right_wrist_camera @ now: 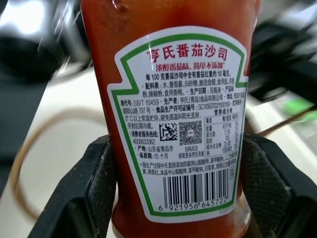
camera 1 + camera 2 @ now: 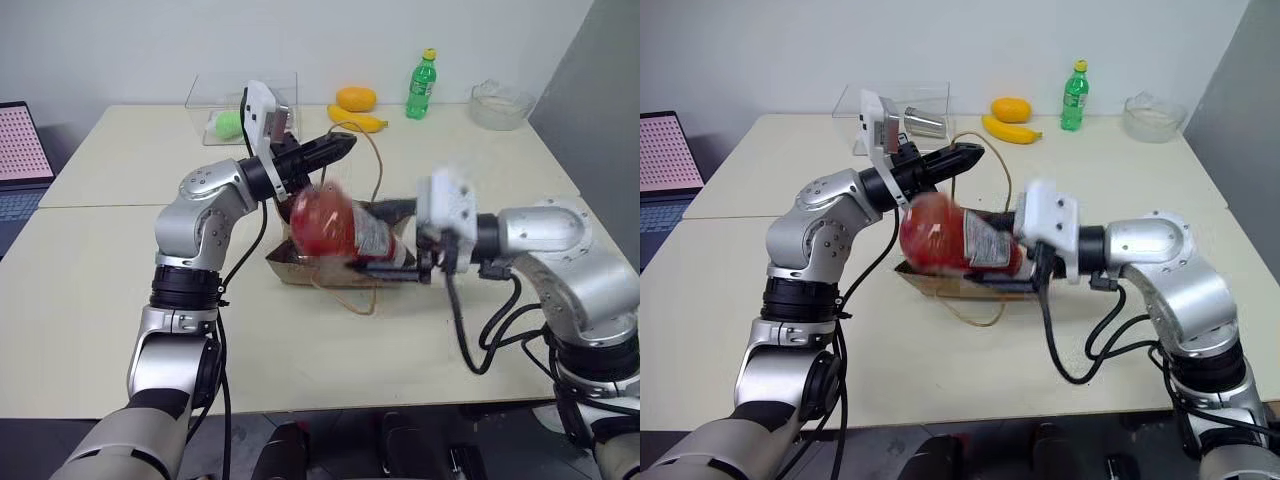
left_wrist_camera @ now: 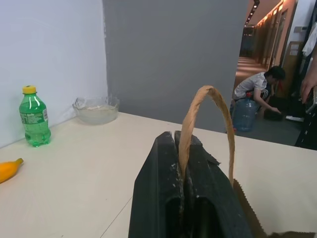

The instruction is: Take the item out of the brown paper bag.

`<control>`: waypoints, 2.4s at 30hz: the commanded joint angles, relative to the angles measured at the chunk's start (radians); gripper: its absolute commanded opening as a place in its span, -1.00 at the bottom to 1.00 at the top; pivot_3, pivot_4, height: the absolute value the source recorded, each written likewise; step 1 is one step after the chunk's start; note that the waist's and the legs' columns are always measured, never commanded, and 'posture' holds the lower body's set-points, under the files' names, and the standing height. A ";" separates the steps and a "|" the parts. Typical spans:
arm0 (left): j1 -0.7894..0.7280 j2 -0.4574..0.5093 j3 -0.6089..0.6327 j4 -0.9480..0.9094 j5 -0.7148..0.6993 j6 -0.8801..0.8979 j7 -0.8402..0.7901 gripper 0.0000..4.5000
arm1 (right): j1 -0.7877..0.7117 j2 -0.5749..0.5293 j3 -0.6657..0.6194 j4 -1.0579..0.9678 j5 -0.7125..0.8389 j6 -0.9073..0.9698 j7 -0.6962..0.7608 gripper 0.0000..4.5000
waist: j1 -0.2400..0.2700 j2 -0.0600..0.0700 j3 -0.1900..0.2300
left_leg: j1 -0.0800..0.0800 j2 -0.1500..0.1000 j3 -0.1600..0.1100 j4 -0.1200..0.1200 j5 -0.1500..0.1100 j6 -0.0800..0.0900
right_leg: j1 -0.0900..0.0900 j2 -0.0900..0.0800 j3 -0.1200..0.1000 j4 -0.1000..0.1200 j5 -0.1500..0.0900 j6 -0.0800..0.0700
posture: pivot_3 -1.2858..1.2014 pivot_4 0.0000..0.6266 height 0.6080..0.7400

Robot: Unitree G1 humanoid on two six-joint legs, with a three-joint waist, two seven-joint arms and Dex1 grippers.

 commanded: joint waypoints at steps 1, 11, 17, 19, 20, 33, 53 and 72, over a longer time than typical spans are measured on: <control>-0.018 -0.003 0.005 -0.017 0.003 -0.014 0.009 -1.00 | -0.073 0.026 -0.210 0.013 0.122 0.061 -0.144 0.39 | 0.001 0.000 0.000 | 0.000 0.000 0.000 0.000 0.000 0.000 | 0.000 0.000 0.000 0.000 0.000 0.000 | 0.03 -0.52 1.00; -0.008 -0.004 0.007 -0.024 0.004 -0.017 0.022 -1.00 | 0.082 -0.319 -0.175 0.318 -0.204 -0.217 -0.242 0.39 | 0.018 0.000 0.000 | -0.003 -0.001 0.002 0.000 0.000 0.001 | -0.001 0.000 0.000 -0.002 0.000 0.000 | 0.03 -0.52 1.00; -0.004 -0.017 0.003 -0.031 0.009 -0.021 0.026 -1.00 | 0.167 -0.384 0.065 0.584 -0.511 -0.507 -0.296 0.39 | -0.001 0.000 0.000 | -0.007 -0.001 0.004 0.001 0.000 0.000 | -0.008 0.000 0.003 0.002 0.000 0.000 | 0.03 -0.52 1.00; -0.003 -0.018 0.003 -0.033 0.009 -0.021 0.025 -1.00 | 0.179 -0.391 0.111 0.650 -0.566 -0.579 -0.294 0.39 | -0.004 0.001 0.000 | -0.010 -0.001 0.004 0.003 0.002 -0.003 | -0.011 0.000 0.002 0.002 0.000 0.000 | 0.03 -0.52 1.00; -0.002 -0.017 0.002 -0.035 0.009 -0.020 0.024 -1.00 | 0.185 -0.389 0.129 0.681 -0.585 -0.605 -0.292 0.39 | -0.005 0.001 0.001 | -0.011 -0.001 0.004 0.004 0.002 -0.003 | -0.011 0.000 0.002 0.002 0.000 0.000 | 0.03 -0.52 1.00; 0.011 -0.011 -0.003 -0.046 0.013 -0.016 0.007 -1.00 | 0.340 -0.439 0.013 0.511 -0.494 -0.552 -0.156 0.99 | 0.000 0.001 0.001 | -0.012 -0.001 0.002 0.007 0.002 -0.003 | -0.010 0.000 0.002 0.002 0.001 0.001 | 0.03 -0.52 1.00; 0.013 0.157 0.010 0.004 0.123 -0.178 -0.085 0.39 | 0.639 -0.034 -0.123 -0.353 -0.023 -0.167 -0.471 1.00 | 0.005 0.001 0.000 | -0.012 -0.001 0.001 0.009 0.000 0.001 | -0.008 0.000 0.001 0.003 0.001 0.002 | 0.03 -0.52 1.00; 0.664 -0.050 0.203 -0.441 0.375 -0.256 0.701 0.66 | 0.786 0.186 -0.098 -0.117 -0.239 -0.579 -0.627 1.00 | 0.021 0.001 -0.002 | -0.010 0.000 0.002 0.009 0.000 0.001 | -0.007 0.000 0.002 0.003 0.002 0.001 | 0.03 -0.52 1.00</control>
